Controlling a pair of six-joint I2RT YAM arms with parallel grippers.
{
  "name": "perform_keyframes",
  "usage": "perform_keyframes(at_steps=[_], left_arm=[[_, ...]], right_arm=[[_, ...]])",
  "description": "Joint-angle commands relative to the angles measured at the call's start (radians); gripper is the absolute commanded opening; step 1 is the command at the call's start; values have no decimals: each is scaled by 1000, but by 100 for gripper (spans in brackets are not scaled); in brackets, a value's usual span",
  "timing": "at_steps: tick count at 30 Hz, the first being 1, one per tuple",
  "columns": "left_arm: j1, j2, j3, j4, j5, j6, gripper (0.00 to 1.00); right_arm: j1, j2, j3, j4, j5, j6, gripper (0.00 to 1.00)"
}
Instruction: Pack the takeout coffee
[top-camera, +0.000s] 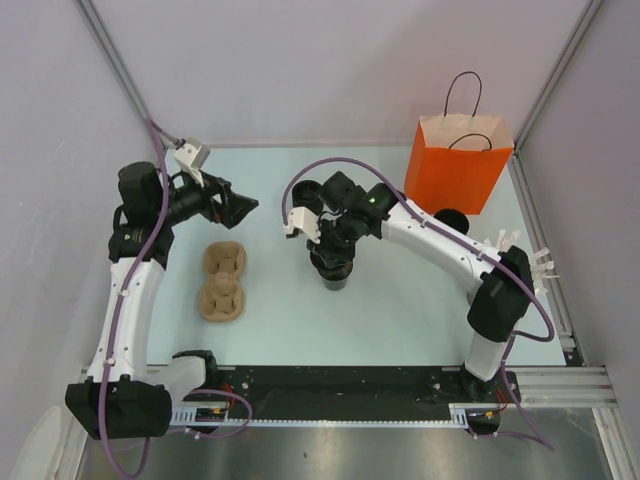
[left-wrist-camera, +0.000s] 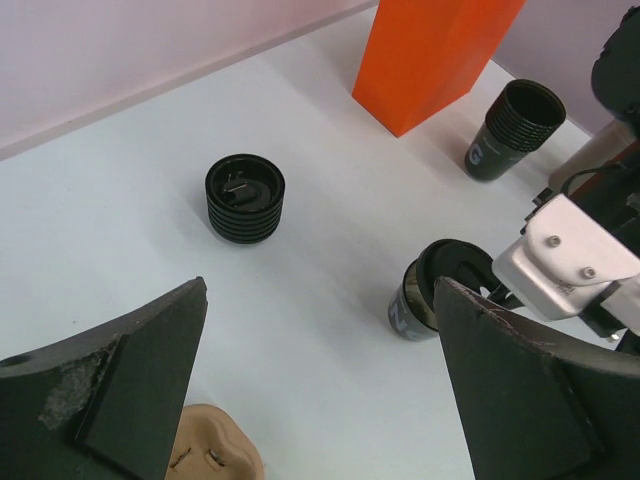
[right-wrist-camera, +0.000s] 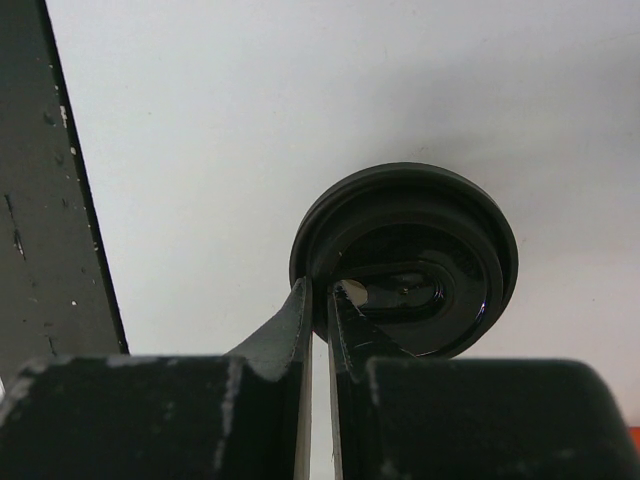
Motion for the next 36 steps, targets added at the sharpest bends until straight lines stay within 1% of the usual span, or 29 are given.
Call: perform_keyframes(at_steps=[1, 13, 30, 36], left_arm=[[5, -26, -24, 63, -11, -14, 100], [5, -29, -57, 78, 3, -14, 100], [5, -28, -77, 95, 18, -23, 100], [5, -26, -77, 96, 21, -25, 100]], right_arm=[[0, 27, -1, 16, 48, 44, 0], [3, 64, 5, 14, 76, 96, 0], [29, 79, -10, -23, 90, 80, 0], [24, 87, 16, -44, 94, 78, 0]])
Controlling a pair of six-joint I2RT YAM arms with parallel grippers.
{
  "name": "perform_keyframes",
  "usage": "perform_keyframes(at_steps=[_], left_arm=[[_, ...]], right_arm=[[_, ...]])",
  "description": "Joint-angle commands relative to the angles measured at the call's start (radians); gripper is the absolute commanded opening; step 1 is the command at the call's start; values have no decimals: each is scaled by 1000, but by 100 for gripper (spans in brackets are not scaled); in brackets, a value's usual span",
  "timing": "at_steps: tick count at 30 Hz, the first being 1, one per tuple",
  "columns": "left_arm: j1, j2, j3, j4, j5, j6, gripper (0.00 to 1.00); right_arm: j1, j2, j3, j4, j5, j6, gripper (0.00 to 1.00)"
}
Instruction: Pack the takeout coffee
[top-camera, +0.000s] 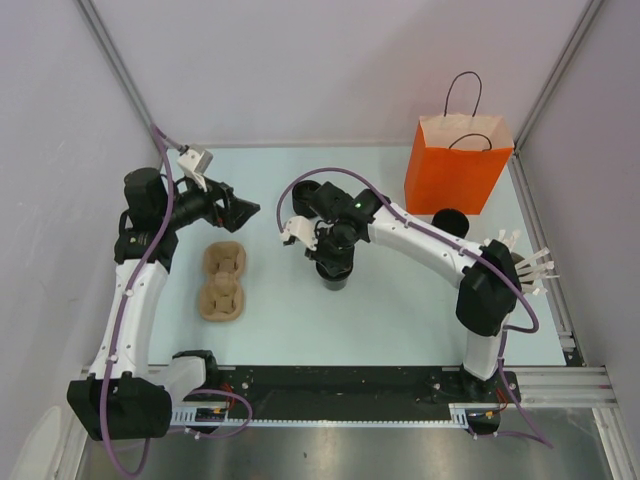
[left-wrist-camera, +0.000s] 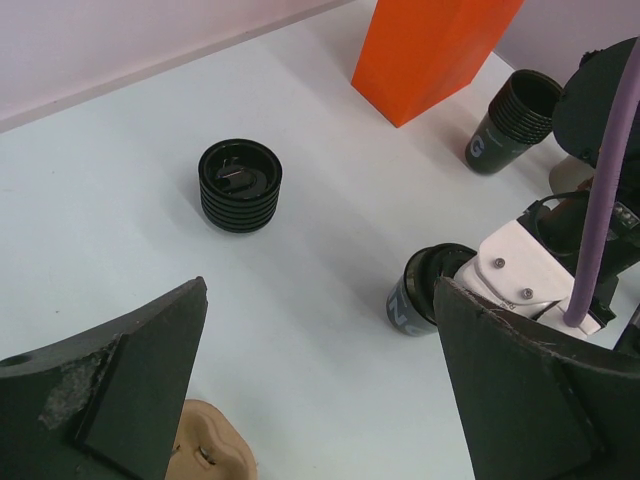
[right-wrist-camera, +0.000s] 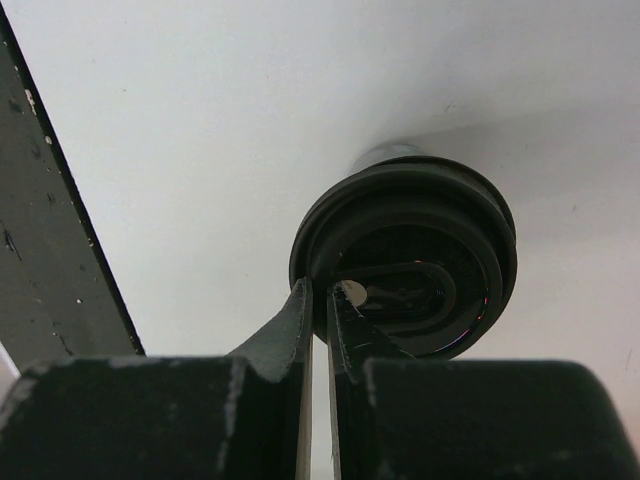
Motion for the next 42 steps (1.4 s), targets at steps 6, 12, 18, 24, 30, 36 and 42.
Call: perform_keyframes(at_steps=[6, 12, 18, 24, 30, 36, 42], left_arm=[[5, -19, -7, 35, 25, -5, 100], [5, -18, -9, 38, 28, -5, 100], [5, -16, -12, 40, 29, -4, 100], [5, -18, -12, 38, 31, -2, 100], [5, -16, -13, 38, 33, -3, 100], [5, -16, -15, 38, 34, -3, 100], [5, -13, -13, 37, 34, -4, 100]], right_arm=[[4, 29, 34, -30, 4, -1, 0], [5, 29, 28, -9, 18, 4, 0], [10, 29, 40, 4, 35, 7, 0], [10, 43, 52, 5, 33, 9, 0], [10, 48, 66, 7, 32, 10, 0], [5, 60, 66, 7, 27, 13, 0], [11, 57, 66, -10, 22, 10, 0]])
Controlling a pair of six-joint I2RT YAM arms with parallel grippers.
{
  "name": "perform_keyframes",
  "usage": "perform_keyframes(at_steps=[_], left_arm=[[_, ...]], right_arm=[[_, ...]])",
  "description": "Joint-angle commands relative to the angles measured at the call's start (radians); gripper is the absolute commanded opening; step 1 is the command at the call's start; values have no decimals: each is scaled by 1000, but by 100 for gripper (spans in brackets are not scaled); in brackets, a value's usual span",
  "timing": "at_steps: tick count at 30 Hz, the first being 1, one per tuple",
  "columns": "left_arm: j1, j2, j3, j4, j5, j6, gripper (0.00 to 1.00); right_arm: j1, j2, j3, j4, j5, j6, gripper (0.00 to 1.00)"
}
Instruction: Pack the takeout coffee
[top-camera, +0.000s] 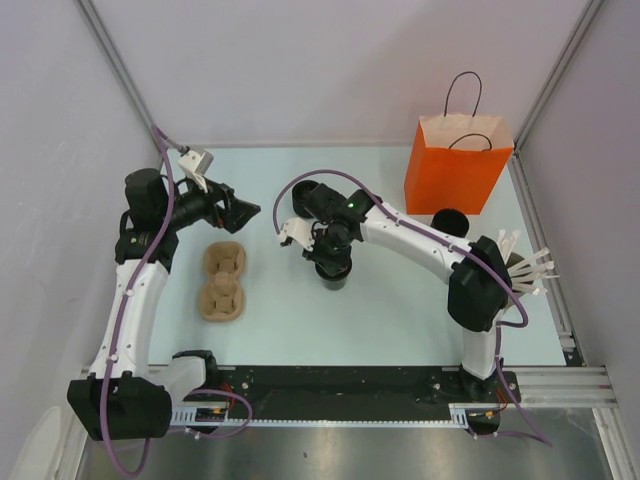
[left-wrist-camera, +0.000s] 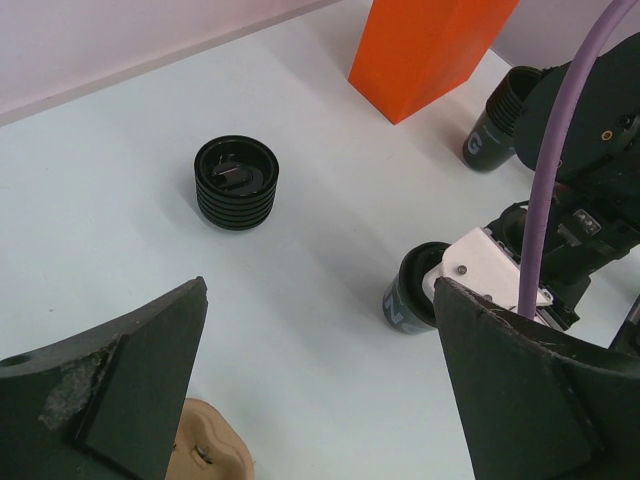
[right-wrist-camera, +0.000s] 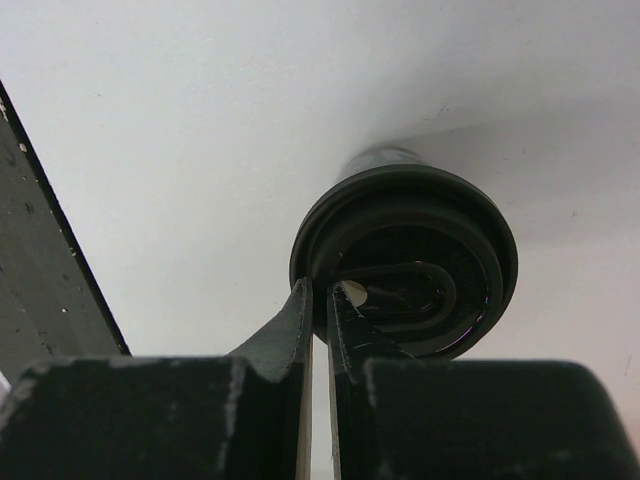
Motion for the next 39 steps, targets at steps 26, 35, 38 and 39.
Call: perform_keyframes(at_steps=[26, 35, 38, 39], left_arm=[[5, -10, -6, 41, 31, -7, 100], [-3, 26, -18, 59, 95, -19, 100], [-86, 80, 0, 22, 94, -11, 100], [-111, 95, 15, -11, 80, -1, 100]], right_arm=[[4, -17, 103, -47, 5, 1, 34], [-77, -146, 242, -87, -48, 14, 92], [-151, -219, 156, -51, -116, 34, 100], [-186, -243, 123, -22, -155, 37, 100]])
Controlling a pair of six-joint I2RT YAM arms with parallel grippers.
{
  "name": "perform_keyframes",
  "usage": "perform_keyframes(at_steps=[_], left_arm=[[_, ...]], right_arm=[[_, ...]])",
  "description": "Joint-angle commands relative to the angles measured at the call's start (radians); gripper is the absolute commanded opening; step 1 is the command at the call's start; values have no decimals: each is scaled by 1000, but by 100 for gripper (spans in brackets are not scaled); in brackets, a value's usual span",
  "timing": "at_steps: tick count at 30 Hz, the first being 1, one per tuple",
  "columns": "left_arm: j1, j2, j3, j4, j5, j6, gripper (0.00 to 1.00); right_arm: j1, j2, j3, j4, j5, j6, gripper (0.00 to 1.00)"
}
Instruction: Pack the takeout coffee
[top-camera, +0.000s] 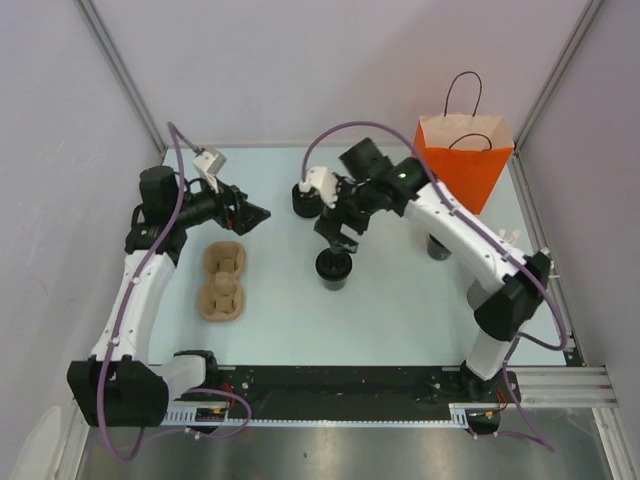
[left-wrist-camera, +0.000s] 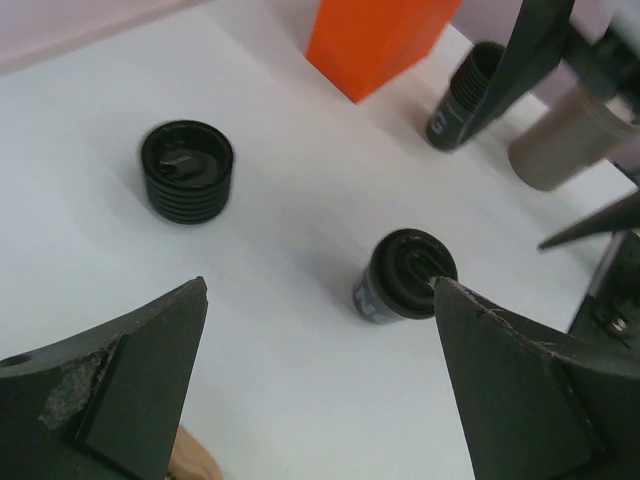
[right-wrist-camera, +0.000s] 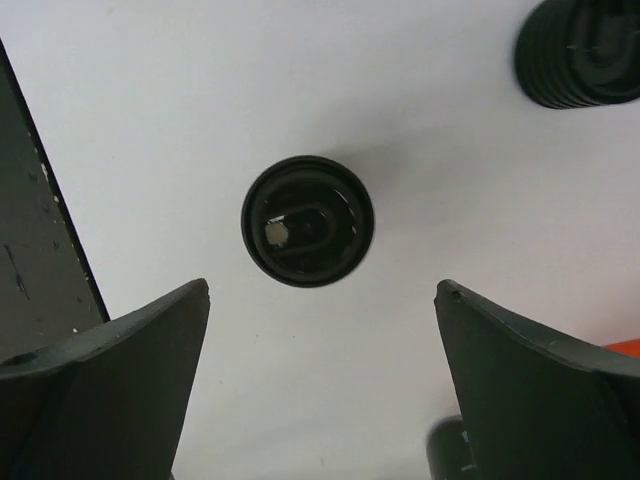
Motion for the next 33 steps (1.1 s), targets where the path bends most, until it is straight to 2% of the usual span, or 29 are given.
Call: perform_keyframes(at_steps=[1, 5, 9, 21, 33], left_arm=[[-111, 73, 33, -37, 24, 24, 100], [-239, 152, 43, -68, 14, 41, 100], [-277, 252, 49, -65, 59, 29, 100], [-334, 504, 85, -18, 139, -11, 100], [-371, 620, 120, -4, 156, -45, 100]], right_arm=[[-115, -155, -92, 57, -128, 39, 100], [-210, -235, -264, 97, -223, 40, 100], [-290, -289, -356, 122, -334, 39, 100], [-382, -299, -456, 152, -513, 23, 99], [-408, -295, -501, 151, -553, -10, 96]])
